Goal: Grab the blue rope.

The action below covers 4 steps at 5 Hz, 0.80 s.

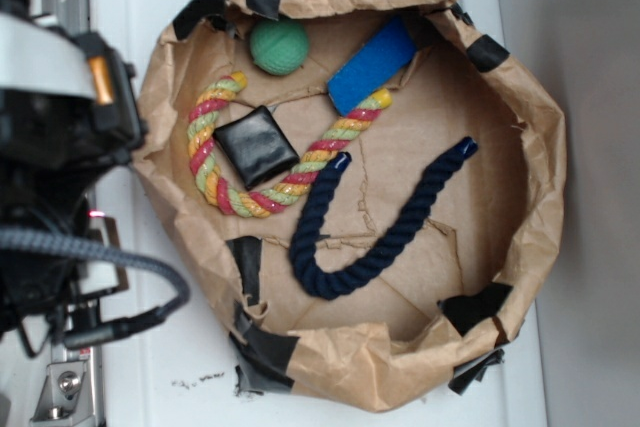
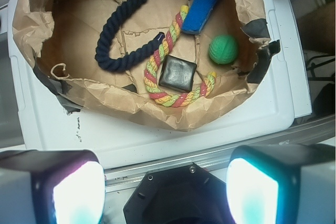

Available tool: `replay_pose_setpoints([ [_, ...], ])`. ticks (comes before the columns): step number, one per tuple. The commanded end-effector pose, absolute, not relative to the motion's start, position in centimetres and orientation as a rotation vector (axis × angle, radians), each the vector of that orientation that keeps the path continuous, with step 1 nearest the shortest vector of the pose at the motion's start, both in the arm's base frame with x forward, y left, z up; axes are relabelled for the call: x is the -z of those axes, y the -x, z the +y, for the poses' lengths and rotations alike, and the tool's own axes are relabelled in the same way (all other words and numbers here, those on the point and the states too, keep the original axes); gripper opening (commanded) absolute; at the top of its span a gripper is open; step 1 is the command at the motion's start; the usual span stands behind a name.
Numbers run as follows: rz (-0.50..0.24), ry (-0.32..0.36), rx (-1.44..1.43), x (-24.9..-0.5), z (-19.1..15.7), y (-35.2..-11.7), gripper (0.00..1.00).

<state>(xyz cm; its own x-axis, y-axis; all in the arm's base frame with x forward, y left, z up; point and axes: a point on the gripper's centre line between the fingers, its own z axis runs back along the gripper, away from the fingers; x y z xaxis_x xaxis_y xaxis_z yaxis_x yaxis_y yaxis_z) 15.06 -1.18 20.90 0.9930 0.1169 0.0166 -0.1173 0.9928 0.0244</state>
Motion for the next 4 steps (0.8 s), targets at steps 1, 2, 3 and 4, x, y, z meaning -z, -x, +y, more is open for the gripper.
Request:
replay_pose_setpoints([
  [1,-0.146,-0.224,-0.276,-17.9,-2.4,-20.0,1.00],
  [2,-0.170,-0.266,-0.386,-13.5,-1.8,-24.4,1.00],
  [3,-0.253,-0.231,-0.422,-11.2,-1.5,-26.3,1.00],
  [4,-0.300,-0.140,-0.446,-10.9,-0.8,-26.6,1.00],
])
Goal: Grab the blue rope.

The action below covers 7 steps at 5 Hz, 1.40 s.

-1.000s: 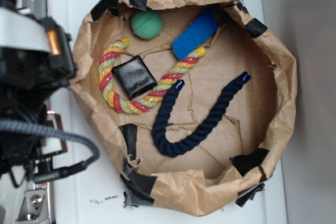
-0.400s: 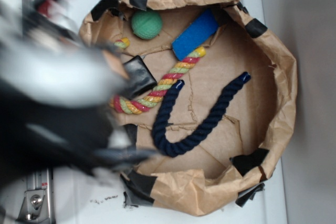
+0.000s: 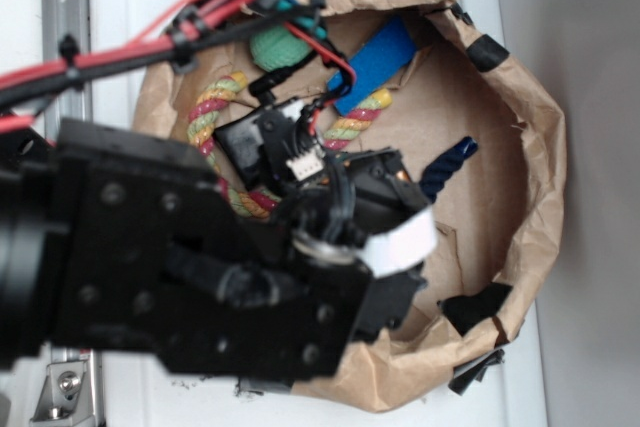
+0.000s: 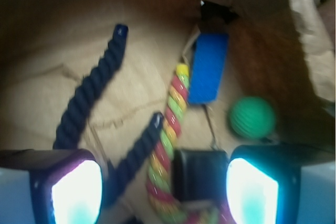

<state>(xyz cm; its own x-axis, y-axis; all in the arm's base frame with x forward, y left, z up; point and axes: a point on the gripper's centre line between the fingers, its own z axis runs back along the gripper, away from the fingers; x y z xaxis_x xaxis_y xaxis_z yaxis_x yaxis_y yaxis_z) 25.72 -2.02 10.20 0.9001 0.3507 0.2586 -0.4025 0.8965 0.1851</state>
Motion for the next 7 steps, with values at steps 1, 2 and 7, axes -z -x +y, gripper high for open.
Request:
replay_pose_setpoints([
  [1,-0.261,-0.035,-0.444,-10.0,-0.6,-28.2,1.00],
  [2,-0.250,0.033,-0.440,-9.2,-0.7,-29.8,1.00],
  [7,-0.097,0.144,-0.327,-3.5,-6.0,-29.7,0.00],
])
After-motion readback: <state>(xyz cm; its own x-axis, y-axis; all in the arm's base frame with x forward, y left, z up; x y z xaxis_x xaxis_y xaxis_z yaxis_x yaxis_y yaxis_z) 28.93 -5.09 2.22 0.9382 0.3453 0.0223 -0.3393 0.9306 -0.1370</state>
